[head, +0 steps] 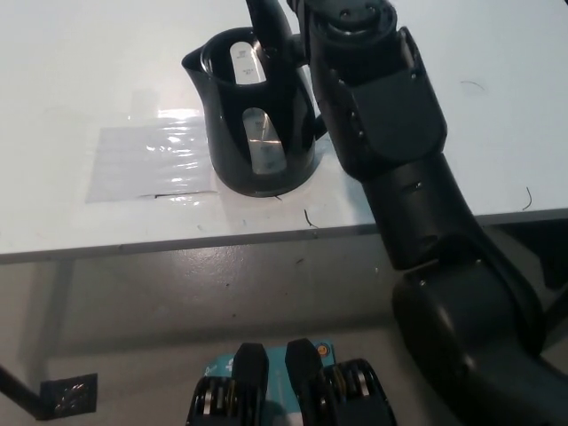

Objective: The robot uses its right hand to push down on the lid of a kettle kept in the middle of the desk to close it

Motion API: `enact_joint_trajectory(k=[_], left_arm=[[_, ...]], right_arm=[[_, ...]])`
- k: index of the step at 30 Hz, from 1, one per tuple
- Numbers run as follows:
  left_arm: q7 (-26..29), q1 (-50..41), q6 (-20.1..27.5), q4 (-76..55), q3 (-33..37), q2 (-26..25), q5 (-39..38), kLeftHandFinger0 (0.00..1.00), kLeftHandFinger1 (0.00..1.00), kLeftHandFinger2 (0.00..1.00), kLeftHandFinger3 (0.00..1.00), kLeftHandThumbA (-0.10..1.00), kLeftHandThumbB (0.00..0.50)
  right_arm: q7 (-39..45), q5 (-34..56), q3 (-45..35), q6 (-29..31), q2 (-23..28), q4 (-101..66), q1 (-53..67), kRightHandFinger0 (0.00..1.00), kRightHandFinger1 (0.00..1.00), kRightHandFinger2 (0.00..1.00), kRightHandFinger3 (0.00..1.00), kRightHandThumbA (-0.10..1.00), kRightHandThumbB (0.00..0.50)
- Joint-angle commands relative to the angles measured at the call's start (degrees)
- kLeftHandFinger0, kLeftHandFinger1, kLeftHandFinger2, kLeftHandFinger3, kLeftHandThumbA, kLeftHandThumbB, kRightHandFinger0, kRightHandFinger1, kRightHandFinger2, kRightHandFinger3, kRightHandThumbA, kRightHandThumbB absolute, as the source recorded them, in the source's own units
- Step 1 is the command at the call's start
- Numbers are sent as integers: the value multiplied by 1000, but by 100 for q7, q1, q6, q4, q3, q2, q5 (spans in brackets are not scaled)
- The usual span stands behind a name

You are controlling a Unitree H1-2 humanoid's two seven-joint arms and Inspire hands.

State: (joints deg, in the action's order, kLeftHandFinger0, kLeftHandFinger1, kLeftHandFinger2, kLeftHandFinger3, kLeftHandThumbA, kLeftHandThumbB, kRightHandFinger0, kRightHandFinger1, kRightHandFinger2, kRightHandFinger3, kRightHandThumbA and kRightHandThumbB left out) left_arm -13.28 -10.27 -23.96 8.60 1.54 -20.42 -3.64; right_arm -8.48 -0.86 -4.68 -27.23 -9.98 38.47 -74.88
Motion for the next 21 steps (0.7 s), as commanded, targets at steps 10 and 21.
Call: enact_joint_trajectory(k=[10, 21], left_arm=[[-11, 95, -11, -14, 222, 183, 87, 1000, 1000, 1000, 1000, 1000, 153], [-71, 217, -44, -64, 346, 121, 166, 1000, 1000, 1000, 1000, 1000, 148]], right_arm=[[-215, 352, -170, 1374, -1096, -143, 953, 1000, 1000, 1000, 1000, 476, 35], [-478, 447, 356, 2293, -1179, 704, 1388, 1000, 1000, 1000, 1000, 467, 21]])
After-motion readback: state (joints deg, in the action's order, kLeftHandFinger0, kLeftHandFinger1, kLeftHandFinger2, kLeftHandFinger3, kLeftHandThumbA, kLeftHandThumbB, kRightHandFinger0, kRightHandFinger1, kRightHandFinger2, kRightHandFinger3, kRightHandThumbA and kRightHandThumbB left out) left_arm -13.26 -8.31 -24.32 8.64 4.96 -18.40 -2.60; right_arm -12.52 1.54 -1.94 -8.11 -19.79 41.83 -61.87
